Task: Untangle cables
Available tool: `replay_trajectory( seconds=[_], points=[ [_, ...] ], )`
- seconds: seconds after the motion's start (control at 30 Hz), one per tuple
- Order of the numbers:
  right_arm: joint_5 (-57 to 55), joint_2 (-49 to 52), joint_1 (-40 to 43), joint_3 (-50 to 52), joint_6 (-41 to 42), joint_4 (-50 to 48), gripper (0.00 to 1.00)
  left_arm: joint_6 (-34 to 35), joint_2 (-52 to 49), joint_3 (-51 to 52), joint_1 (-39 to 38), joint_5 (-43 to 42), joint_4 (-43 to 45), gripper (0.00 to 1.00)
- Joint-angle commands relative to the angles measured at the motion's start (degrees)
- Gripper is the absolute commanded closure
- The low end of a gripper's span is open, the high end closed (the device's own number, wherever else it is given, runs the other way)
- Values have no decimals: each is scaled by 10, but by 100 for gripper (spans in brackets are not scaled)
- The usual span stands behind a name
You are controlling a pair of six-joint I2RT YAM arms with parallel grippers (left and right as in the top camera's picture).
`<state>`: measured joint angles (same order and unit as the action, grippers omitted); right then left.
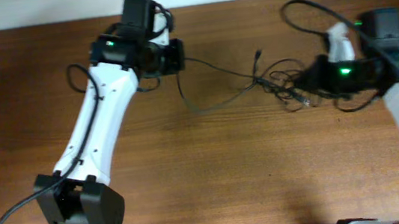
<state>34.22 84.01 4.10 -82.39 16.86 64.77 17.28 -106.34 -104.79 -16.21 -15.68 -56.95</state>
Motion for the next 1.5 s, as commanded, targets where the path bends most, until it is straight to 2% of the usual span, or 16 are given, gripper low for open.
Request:
replay_trajectory(
  seconds=[0.0, 0.17, 0.3, 0.37, 0.43, 0.53, 0.57, 0.63, 0.73, 0.87, 0.9, 0.93, 1.0, 1.13, 1.23, 1.47],
  points=[
    [-68, -17, 83, 0, -47, 19, 96, -36, 12, -5, 72, 147, -15, 100],
    [-80, -15, 89, 0, -68, 54, 96, -46, 12, -5, 91, 156, -33, 100],
    [-230, -4, 84, 0, -34, 65, 96, -95, 12, -5, 148, 350, -45, 100],
    [-257, 0, 83, 0, 1, 66, 95, -95, 12, -5, 183, 347, -45, 100],
    [-144, 0, 56, 0, -22, 60, 94, -102, 12, -5, 194, 275, -44, 100],
    [-76, 0, -66, 0, -29, 46, 82, -122, 12, -5, 192, 105, -42, 100],
    [-79, 0, -116, 0, -13, 32, 51, -151, 12, -5, 192, 35, -38, 100],
    [-93, 0, -141, 0, 9, 9, 25, -159, 12, -5, 192, 19, -38, 100],
    [-182, 0, -108, 0, 51, 8, 16, -195, 12, -5, 192, 9, -36, 100],
    [-182, 0, -54, 0, 46, 12, 10, -285, 37, -55, 192, -178, -37, 100],
    [-182, 0, -43, 0, 44, 15, 10, -286, 52, -67, 192, -178, -49, 79],
    [-182, 0, -40, 0, 35, 14, 10, -285, 57, -67, 190, -177, -65, 35],
    [-184, 0, -39, 0, 29, 14, 10, -286, 50, -46, 164, -158, -98, 0],
    [-184, 0, -32, 0, 29, 19, 9, -276, 44, -28, 71, -63, -112, 1],
    [-182, 0, 78, 0, 29, 17, 9, -143, 40, 25, -63, -18, -106, 0],
    [-180, 0, 154, 0, -6, 28, 9, -211, -9, 149, -248, -75, -31, 26]
  ],
)
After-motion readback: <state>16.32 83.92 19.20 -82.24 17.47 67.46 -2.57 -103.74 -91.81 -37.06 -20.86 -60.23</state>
